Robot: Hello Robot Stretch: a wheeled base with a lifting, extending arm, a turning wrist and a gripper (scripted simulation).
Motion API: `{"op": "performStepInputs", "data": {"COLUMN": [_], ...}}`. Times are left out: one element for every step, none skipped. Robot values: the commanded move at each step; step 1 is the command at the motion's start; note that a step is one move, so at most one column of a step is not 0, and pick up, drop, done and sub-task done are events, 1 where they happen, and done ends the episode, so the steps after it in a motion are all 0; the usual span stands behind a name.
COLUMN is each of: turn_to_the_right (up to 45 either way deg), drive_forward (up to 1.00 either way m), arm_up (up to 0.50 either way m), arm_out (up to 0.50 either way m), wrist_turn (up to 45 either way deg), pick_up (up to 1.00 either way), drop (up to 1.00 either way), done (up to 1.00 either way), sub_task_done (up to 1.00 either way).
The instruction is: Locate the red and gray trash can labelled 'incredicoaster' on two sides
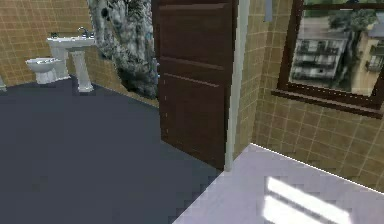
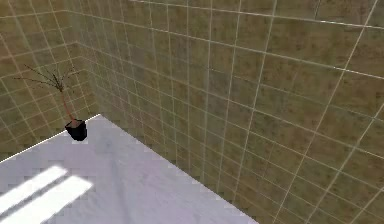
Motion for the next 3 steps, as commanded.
{"op": "performStepInputs", "data": {"turn_to_the_right": [-18.0, 0.0, -30.0], "drive_forward": [0.00, 0.60, 0.00], "arm_up": [0.00, 0.00, 0.00], "arm_out": [0.00, 0.00, 0.00], "wrist_turn": [0.0, 0.0, 0.0], "pick_up": [0.00, 0.00, 0.00], "drop": [0.00, 0.00, 0.00], "done": [0.00, 0.00, 0.00], "sub_task_done": [0.00, 0.00, 0.00]}}
